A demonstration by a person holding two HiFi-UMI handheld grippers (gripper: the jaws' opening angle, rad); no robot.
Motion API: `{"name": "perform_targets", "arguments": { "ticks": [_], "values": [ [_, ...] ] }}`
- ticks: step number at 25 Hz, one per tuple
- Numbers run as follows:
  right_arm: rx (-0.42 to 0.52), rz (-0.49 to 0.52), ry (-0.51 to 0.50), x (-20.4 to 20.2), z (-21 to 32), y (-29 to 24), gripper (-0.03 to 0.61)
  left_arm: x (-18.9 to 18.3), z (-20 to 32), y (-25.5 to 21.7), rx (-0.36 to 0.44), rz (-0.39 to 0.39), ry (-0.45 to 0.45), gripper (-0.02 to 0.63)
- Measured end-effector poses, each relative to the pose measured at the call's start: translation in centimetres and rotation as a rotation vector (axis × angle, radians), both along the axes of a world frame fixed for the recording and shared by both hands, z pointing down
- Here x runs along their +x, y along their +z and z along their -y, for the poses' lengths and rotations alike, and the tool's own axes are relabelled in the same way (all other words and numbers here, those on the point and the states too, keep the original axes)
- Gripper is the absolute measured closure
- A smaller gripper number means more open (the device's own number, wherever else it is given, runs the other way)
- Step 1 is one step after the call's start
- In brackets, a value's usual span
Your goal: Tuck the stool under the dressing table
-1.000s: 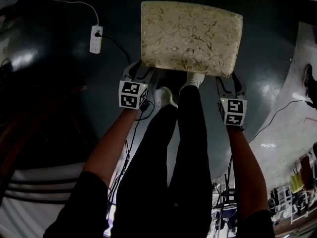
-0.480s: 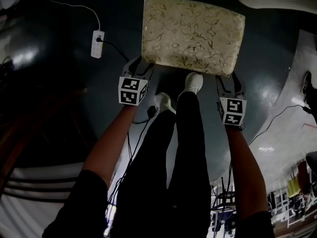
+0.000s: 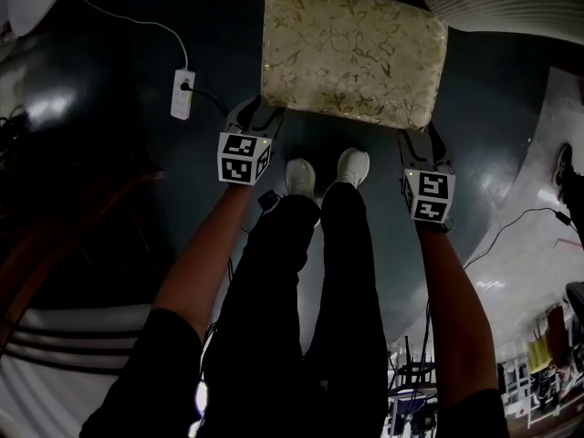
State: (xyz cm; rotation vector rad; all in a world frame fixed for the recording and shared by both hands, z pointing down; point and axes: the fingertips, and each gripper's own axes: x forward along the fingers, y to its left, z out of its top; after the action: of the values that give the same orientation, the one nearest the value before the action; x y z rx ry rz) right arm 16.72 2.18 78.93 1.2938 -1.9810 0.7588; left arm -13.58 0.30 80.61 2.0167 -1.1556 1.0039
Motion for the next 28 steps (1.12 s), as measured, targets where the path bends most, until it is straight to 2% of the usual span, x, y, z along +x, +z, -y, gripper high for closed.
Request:
{"name": "perform_targets", "arguments": {
  "ticks": [4, 13, 20, 28],
  "values": [
    [0.021, 0.022, 0.003, 0.15, 0.31, 0.15, 0.324, 0.14, 0.06, 0.05, 0.007, -0.003, -0.016, 0.388],
    [0.01, 0.077, 0.024, 0.04, -0.34, 0.42, 0.322, 0.1, -0.02, 0.15, -0.016, 0.0, 0.008, 0.388],
    [-0.057, 0.049, 0.049, -0.18, -0.08, 0.47, 0.322, -0.01, 0.48, 0.07, -0.025, 0.002, 0.028, 0.388],
    [-0.114, 0.032, 0.02, -0.2, -0.35, 0.71, 0.322, -0.02, 0.23, 0.19, -0.056, 0.012, 0.095, 0.388]
  ]
}}
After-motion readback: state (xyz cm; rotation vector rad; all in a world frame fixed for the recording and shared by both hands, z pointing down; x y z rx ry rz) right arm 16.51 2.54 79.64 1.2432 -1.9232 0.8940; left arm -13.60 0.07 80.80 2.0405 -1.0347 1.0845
